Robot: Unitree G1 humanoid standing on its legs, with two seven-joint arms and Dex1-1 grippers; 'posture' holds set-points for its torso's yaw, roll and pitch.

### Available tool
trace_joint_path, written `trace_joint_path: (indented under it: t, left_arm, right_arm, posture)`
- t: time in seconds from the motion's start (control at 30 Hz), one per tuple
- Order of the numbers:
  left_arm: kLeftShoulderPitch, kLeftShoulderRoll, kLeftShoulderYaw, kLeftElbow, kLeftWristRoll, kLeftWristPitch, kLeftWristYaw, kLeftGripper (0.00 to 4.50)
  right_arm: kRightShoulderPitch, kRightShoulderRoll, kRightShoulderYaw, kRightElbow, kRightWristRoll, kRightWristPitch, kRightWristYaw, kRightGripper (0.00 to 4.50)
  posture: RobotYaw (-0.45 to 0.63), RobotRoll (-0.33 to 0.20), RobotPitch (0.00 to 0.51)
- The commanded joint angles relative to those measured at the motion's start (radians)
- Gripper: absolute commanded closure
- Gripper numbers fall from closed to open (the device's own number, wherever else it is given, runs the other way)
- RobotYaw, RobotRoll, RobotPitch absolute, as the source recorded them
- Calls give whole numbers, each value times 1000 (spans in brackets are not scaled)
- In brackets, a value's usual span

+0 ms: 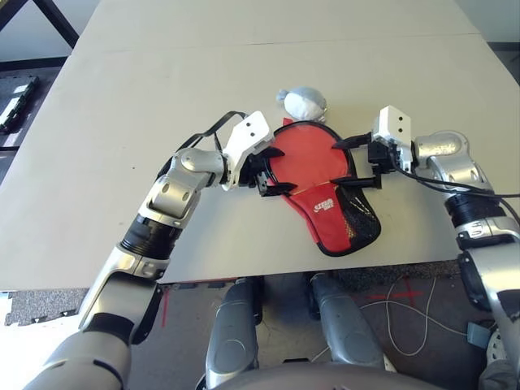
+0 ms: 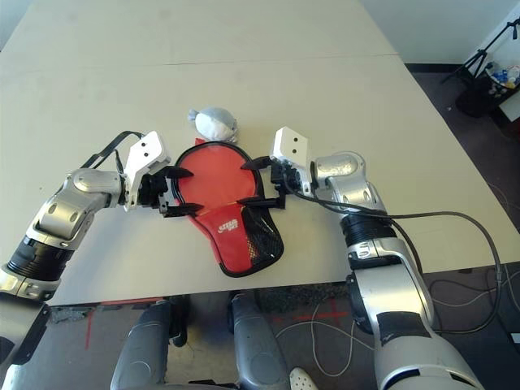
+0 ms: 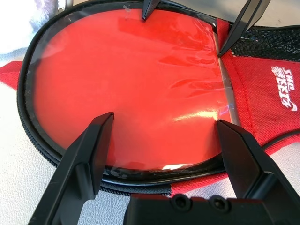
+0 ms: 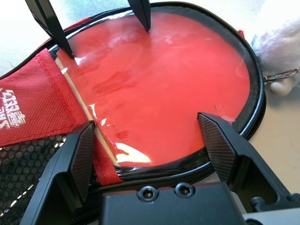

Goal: Store the ping-pong paddle in its case and zip it.

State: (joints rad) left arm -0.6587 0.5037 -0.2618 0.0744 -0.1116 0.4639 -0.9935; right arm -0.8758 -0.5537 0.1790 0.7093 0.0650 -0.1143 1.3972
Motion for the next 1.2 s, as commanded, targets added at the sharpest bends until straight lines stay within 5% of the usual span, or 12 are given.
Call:
trace_joint_path:
  t: [0.03,0.3,0.57,0.93,1.2]
  left_arm:
    - [30,0,-53,29,36,14,1,34]
    - [43,-5,-61,16,36,25,12,34]
    - [64,-16,-73,-18,31,46,23,34]
    - [113,-24,-86,-113,20,100,48,34]
    - [138,-29,-94,-157,8,127,60,34]
  right_arm:
    - [-44,-26,13,14,-12,45,45,0]
    - [-245,-17,-4,141,-28,37,36,0]
    - [-406,114,27,397,-154,-57,-244,0]
    - [-527,261,12,571,-255,-88,-596,0]
    - [-546,292,45,612,-320,-49,-645,0]
  posture:
    - [-23,0,273]
    - [-21,0,272]
    - [-9,0,271]
    - [30,0,269]
    - [32,0,271]
